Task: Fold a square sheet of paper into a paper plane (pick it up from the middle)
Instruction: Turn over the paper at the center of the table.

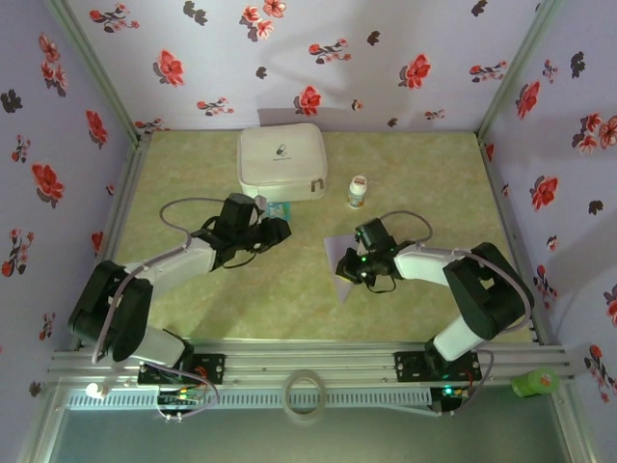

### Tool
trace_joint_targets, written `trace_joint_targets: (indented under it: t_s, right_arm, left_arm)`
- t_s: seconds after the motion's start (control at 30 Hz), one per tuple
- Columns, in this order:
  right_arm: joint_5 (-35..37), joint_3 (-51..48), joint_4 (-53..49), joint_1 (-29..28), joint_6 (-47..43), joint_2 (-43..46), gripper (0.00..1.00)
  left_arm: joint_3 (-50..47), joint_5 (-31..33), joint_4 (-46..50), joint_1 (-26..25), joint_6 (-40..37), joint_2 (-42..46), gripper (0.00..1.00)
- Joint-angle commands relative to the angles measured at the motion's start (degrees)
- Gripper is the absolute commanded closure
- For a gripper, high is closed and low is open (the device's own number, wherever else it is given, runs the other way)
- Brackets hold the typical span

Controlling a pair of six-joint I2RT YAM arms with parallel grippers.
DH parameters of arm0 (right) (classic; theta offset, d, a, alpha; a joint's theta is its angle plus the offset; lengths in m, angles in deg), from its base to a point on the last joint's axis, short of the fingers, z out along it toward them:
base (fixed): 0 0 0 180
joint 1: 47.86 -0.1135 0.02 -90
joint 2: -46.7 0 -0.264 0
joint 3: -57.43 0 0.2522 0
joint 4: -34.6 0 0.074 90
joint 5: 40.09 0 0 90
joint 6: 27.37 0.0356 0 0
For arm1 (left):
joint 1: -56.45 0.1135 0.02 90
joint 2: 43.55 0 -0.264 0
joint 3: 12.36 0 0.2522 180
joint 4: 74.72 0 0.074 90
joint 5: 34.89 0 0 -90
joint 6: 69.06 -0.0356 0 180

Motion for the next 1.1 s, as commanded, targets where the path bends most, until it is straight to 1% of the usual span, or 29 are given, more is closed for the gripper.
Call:
trace_joint_targets:
  t_s: [0.0, 0.2, 0.27, 0.33, 0.47, 0.57, 0.63, 0.73, 0.77, 0.83, 0.93, 1.07]
  right_arm:
    - [0.5, -2.1, 0.4, -0.9, 2.7, -0.8, 0.89]
    - [4.4, -4.2, 4.1, -4.3, 9.2, -0.2, 0.88]
    - [6.0, -3.8, 2.8, -5.3, 12.8, -0.9, 0.88]
    - [5.8, -3.6, 2.9, -5.7, 14.9, -1.8, 0.89]
    - [11.2, -4.6, 2.6, -8.0, 18.9, 0.3, 0.89]
    - [13.8, -6.0, 3.1, -8.7, 21.4, 2.8, 0.88]
    - [12.8, -6.4, 3.6, -8.6, 20.4, 4.6, 0.87]
    - [8.1, -5.1, 4.4, -8.6, 15.4, 7.4, 0.77]
    - [7.8, -4.2, 2.6, -8.6, 13.7, 8.7, 0.75]
    - [10.0, -3.6, -1.3, -8.3, 11.5, 11.5, 0.72]
    - [12.6, -5.3, -5.6, -4.9, 10.9, 15.3, 0.72]
    - [10.8, -9.3, -5.1, 0.9, 10.9, 18.9, 0.72]
  left_arm:
    - [1.6, -3.2, -4.2, -1.0, 2.2, -2.5, 0.67]
    - [4.1, -3.8, -6.6, -3.0, 4.7, -6.6, 0.69]
    - [4.7, -3.9, -6.7, -3.7, 5.0, -7.4, 0.70]
    - [4.7, -3.9, -7.0, -4.2, 5.4, -7.9, 0.70]
    - [4.4, -3.9, -7.0, -4.6, 5.7, -8.3, 0.70]
    - [4.6, -3.9, -6.9, -4.6, 5.7, -8.4, 0.70]
    - [4.9, -3.9, -6.6, -4.6, 5.7, -8.5, 0.70]
    - [5.2, -3.9, -6.2, -4.6, 5.4, -8.5, 0.70]
    - [5.2, -4.0, -6.2, -4.7, 5.3, -8.5, 0.70]
    - [5.4, -4.0, -6.1, -4.9, 5.0, -8.7, 0.71]
    - [6.4, -4.8, -6.3, -5.5, 4.8, -10.0, 0.71]
    - [9.1, -6.8, -6.6, -7.1, 4.7, -13.2, 0.72]
